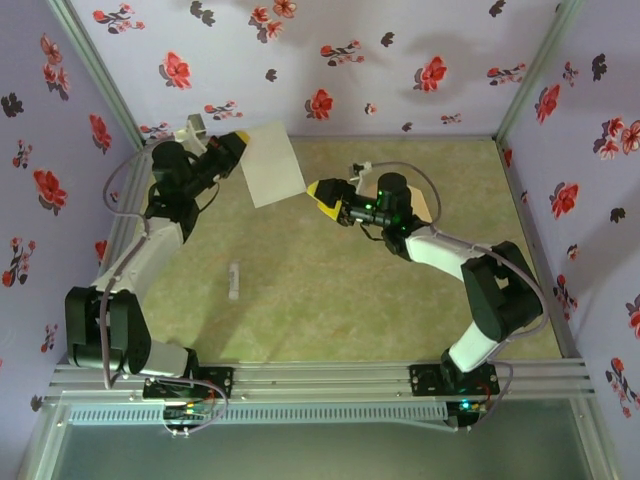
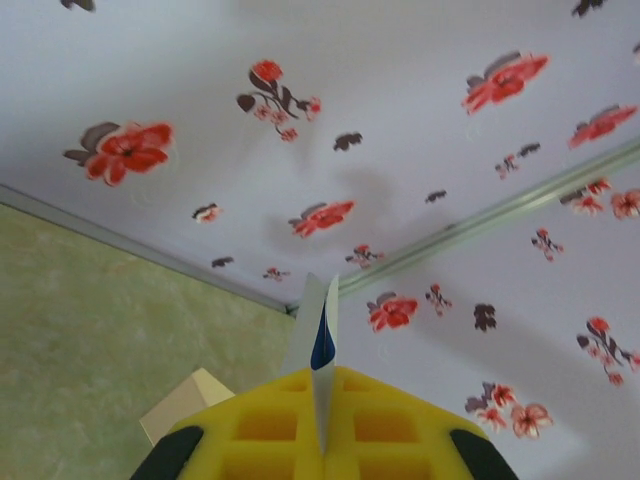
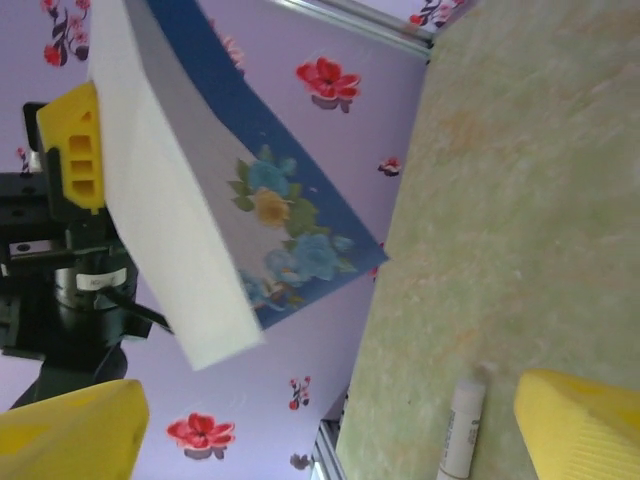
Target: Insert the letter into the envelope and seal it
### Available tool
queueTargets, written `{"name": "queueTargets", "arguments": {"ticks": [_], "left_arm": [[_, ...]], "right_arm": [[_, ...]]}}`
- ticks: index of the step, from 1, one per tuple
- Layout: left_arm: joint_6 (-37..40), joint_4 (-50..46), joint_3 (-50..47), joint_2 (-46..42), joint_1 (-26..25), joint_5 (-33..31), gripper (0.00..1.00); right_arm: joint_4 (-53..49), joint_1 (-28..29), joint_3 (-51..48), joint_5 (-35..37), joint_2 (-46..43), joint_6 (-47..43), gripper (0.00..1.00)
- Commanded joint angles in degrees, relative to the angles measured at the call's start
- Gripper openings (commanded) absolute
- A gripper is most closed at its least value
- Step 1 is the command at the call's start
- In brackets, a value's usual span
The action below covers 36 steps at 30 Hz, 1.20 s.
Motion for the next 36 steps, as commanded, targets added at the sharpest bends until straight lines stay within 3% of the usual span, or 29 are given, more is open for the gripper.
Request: {"name": "queueTargets", "arguments": {"ticks": [1, 10, 21, 29, 36], "left_arm": [[-3.71, -1.34, 0.16, -1.5, 0.46, -6.34, 0.0], [-6.34, -0.69, -1.44, -2.48, -0.28, -11.91, 0.0], [-7.3, 0.45, -3.05, -3.02, -0.76, -12.82, 0.0], [-6.95, 0.28, -3.47, -3.48, -0.76, -12.77, 0.0], [-6.87, 0.19, -4.28, -3.79, -0.71, -12.52, 0.0]], "right_arm": [[6.84, 3.17, -1.65, 8.34, -2.57, 2.33, 0.99], [18.18, 11.5, 0.2, 19.45, 2.33, 8.24, 0.99], [30.13, 15.72, 9.57, 20.37, 16.89, 18.8, 0.98], [29.53, 16.31, 14.31, 20.31, 20.17, 18.85, 0.97], [29.51, 15.55, 16.36, 21.06, 21.25, 19.0, 0.89]]}}
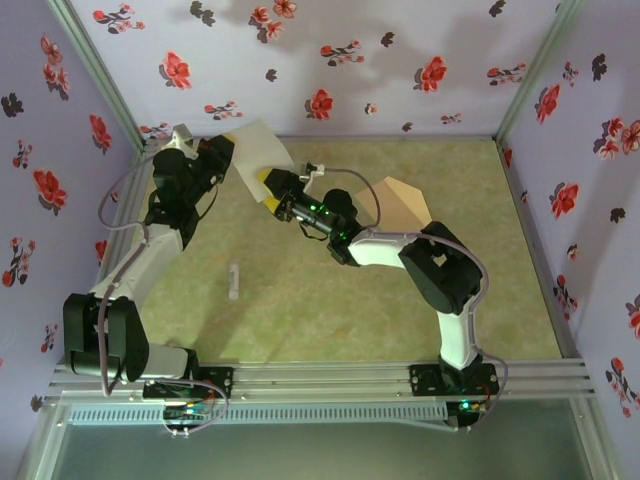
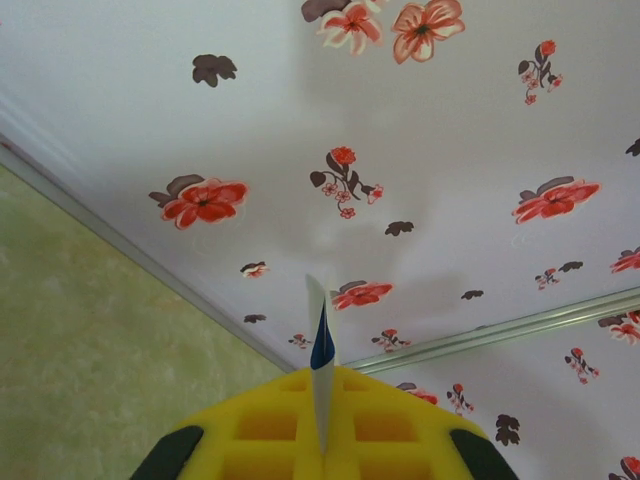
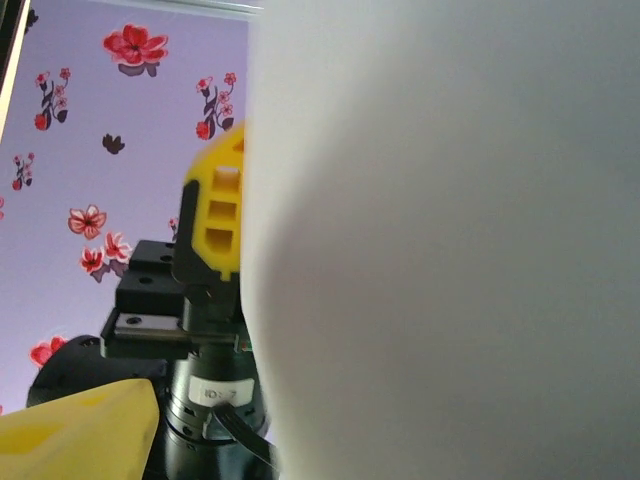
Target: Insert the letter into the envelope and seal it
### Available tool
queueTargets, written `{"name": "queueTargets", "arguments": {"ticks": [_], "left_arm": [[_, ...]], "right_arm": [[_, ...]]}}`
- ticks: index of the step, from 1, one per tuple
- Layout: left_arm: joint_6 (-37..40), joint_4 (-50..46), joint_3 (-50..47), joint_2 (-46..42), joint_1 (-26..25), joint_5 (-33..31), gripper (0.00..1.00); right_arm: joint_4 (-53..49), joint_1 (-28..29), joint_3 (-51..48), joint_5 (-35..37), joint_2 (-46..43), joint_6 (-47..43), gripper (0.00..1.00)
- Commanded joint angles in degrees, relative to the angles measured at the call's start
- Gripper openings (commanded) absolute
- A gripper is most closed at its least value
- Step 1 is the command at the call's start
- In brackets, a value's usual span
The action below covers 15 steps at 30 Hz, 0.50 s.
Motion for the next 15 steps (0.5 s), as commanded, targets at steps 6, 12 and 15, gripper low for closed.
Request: {"name": "queueTargets", "arguments": {"ticks": [6, 12, 15], "left_arm": [[0.75, 0.16, -0.61, -2.23, -0.24, -0.47, 0.0], [0.75, 0.19, -0.53, -1.67, -0.26, -0.46, 0.0], [0.83, 0.19, -0.52, -1.53, -0.23, -0.52, 0.0]], "right_arm": [[2.54, -1.71, -0.36, 2.3, -0.05, 0.26, 0.8], [2.89, -2.33, -1.81, 2.88, -1.06, 0.17, 0.67], [3.08, -2.41, -2.41, 3.41, -1.43, 0.25, 0.6]]}}
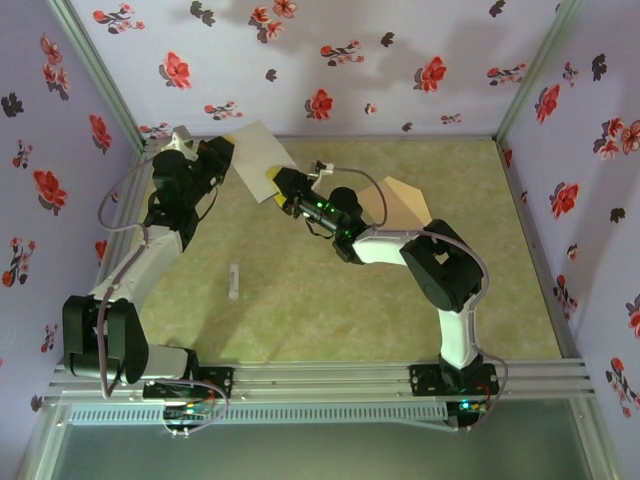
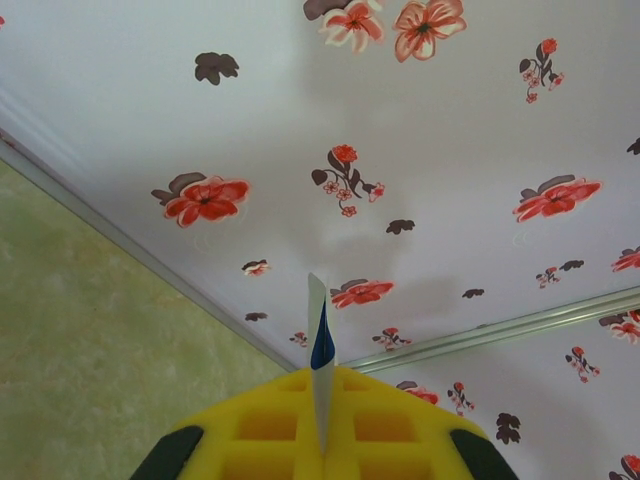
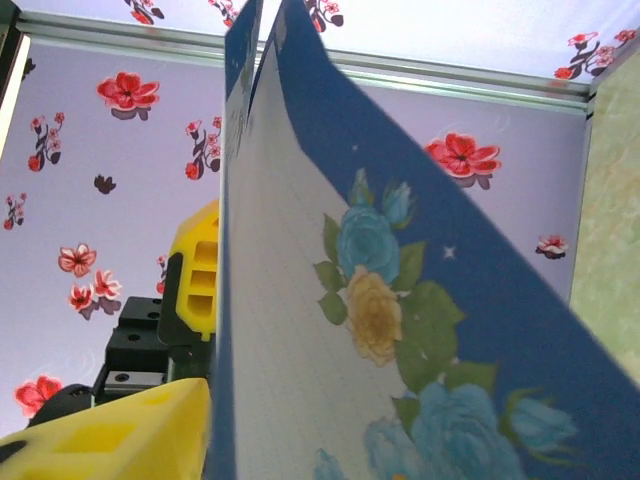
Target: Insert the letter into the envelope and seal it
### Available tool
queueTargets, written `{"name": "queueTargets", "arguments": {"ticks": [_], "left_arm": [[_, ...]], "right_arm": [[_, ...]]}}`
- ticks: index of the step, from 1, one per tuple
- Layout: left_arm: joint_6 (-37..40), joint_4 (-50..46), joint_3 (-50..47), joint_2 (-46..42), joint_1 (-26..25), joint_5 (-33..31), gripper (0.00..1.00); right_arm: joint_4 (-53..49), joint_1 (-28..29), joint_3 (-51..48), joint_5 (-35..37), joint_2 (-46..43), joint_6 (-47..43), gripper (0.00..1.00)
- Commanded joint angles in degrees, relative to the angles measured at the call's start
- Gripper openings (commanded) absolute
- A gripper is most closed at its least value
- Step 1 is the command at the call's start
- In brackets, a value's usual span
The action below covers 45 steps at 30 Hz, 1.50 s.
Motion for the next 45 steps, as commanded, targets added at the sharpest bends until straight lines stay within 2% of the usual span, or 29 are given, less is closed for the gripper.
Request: {"name": "queueTargets", "arguments": {"ticks": [1, 7, 13, 18, 21, 23, 25, 30, 32, 35, 38, 42, 45], "left_arm": [[0.97, 0.29, -0.22, -1.04, -0.25, -0.46, 0.0], [2.86, -1.52, -0.52, -1.81, -0.28, -0.67, 0.0], [4.61, -3.32, -1.51, -2.74, -0.29, -1.09, 0.0], [6.7, -5.26, -1.8, -3.39, -0.28, -1.03, 0.02], [8.13, -7.03, -1.86, -3.95, -0.14, -0.77, 0.16], [9.24, -8.23, -1.97, -4.38, -0.07, -0.48, 0.38], [10.91, -10.24, -1.9, -4.94, 0.09, -0.24, 0.63], [17.22, -19.69, -0.23, -7.58, 1.05, -0.44, 0.95], [19.87, -25.51, 1.89, -8.61, 1.62, -0.71, 0.99], [26.99, -38.73, 8.82, -8.13, 1.91, -1.07, 1.0], [32.74, -45.4, 13.56, -7.6, 1.91, 0.53, 1.0], [40.02, -50.7, 18.12, -4.36, 1.91, 10.11, 1.0], [41.97, -51.17, 18.88, -1.97, 1.94, 18.52, 1.0]], "right_arm": [[2.73, -0.24, -0.86, 1.4, -1.69, -0.08, 0.59], [3.87, -0.77, -0.76, 1.04, -1.66, 0.88, 0.41], [4.72, -1.0, -1.01, 0.97, -1.81, 1.69, 0.3], [3.82, -1.11, -1.37, 0.23, -2.76, 1.07, 0.13], [2.37, -1.15, -2.04, -0.11, -4.15, -0.09, 0.05], [1.24, -1.21, -2.28, -0.29, -4.94, -0.63, 0.0], [-0.32, -1.45, -2.65, -0.59, -5.89, -1.36, 0.0], [-7.38, -2.34, -4.04, -1.79, -9.65, -4.98, 0.0], [-11.98, -2.9, -4.53, -2.78, -11.76, -7.76, 0.0], [-21.82, -4.31, -4.37, -6.86, -15.23, -14.26, 0.0], [-34.78, -5.67, -3.38, -9.62, -19.3, -22.9, 0.0], [-51.75, -7.04, 0.21, -11.96, -23.68, -34.69, 0.0], [-56.59, -8.5, 1.67, -15.41, -24.74, -37.71, 0.0]]}}
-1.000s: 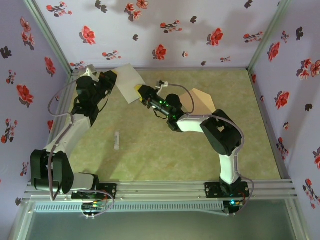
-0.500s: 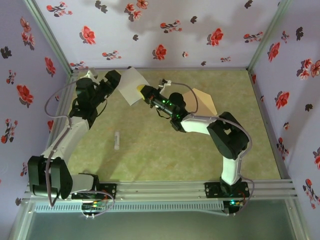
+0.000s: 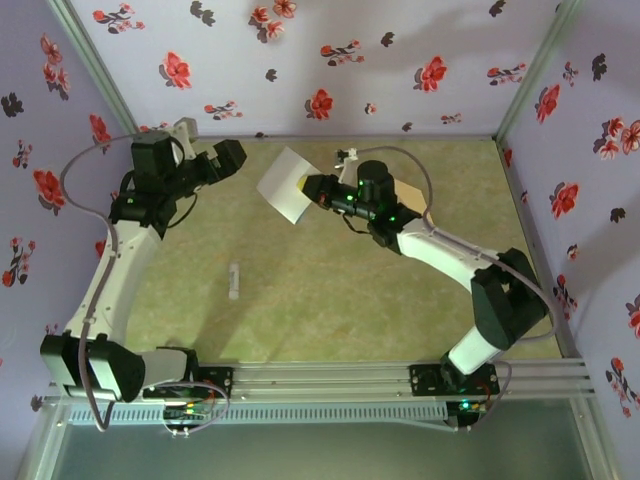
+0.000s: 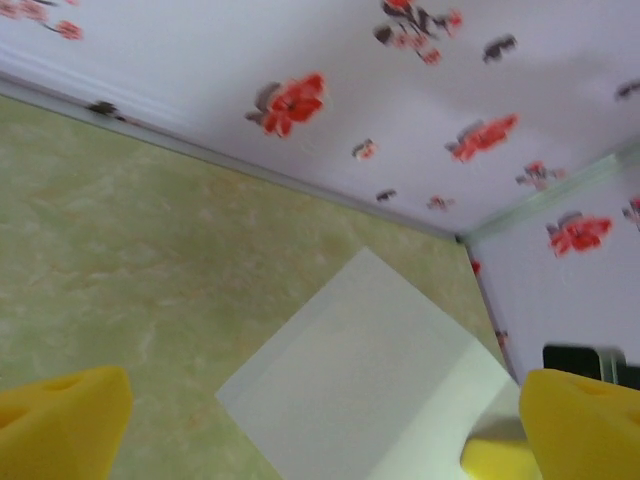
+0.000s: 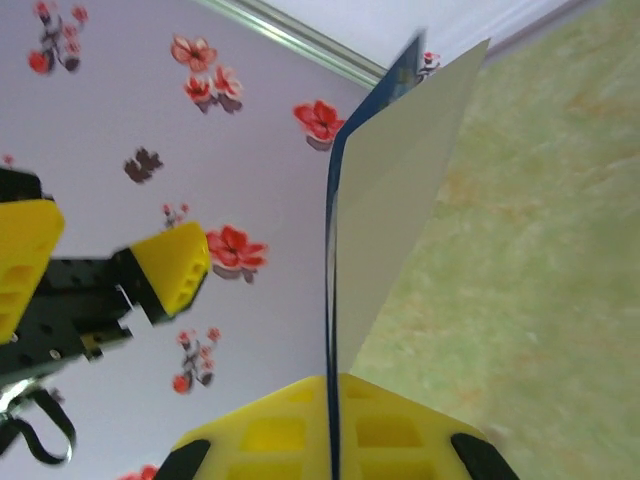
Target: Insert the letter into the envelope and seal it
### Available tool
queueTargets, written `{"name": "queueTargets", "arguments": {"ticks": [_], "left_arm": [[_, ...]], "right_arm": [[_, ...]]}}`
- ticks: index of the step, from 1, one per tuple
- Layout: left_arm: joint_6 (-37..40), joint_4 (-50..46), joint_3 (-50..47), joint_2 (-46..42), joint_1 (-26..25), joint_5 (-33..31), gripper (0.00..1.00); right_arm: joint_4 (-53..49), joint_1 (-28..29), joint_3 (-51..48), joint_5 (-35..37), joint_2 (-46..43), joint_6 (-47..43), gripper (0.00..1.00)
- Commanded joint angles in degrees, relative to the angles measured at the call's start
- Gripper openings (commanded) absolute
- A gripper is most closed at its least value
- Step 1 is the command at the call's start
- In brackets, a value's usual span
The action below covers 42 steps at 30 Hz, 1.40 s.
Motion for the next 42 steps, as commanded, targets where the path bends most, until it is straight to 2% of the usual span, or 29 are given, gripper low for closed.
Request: {"name": "queueTargets", "arguments": {"ticks": [1, 6, 11, 22, 30, 38, 42], "left_arm": [[6.64, -5.75, 0.64, 3.31, 0.21, 11.58, 1.0], [7.36, -2.45, -1.74, 4.42, -1.54, 17.72, 1.0], [8.02, -1.04, -2.78, 5.69, -3.71, 20.53, 1.0], [7.5, 1.85, -4.78, 7.79, -7.41, 21.08, 1.0], [7.35, 2.83, -5.22, 8.29, -8.07, 20.6, 1.0], [0.88, 11.81, -7.41, 8.33, -9.41, 23.94, 1.0], [0.96, 11.79, -6.81, 8.74, -10.5, 23.98, 0.99]], "right_arm": [[-11.29, -1.34, 2.86, -6.09, -1.98, -9.05, 0.0], [-11.96, -2.28, 4.24, -11.55, -1.41, -9.63, 0.0], [-8.05, -2.28, 4.58, -15.01, 0.66, -7.12, 0.0], [-3.33, -2.33, 5.19, -16.83, 1.79, -4.16, 0.0], [-2.18, -2.28, 6.69, -17.37, 2.41, -3.24, 0.0], [-0.55, -2.37, 6.88, -17.43, 3.59, -2.36, 0.0], [0.5, -2.81, 6.88, -17.62, 4.28, -1.74, 0.0]]}}
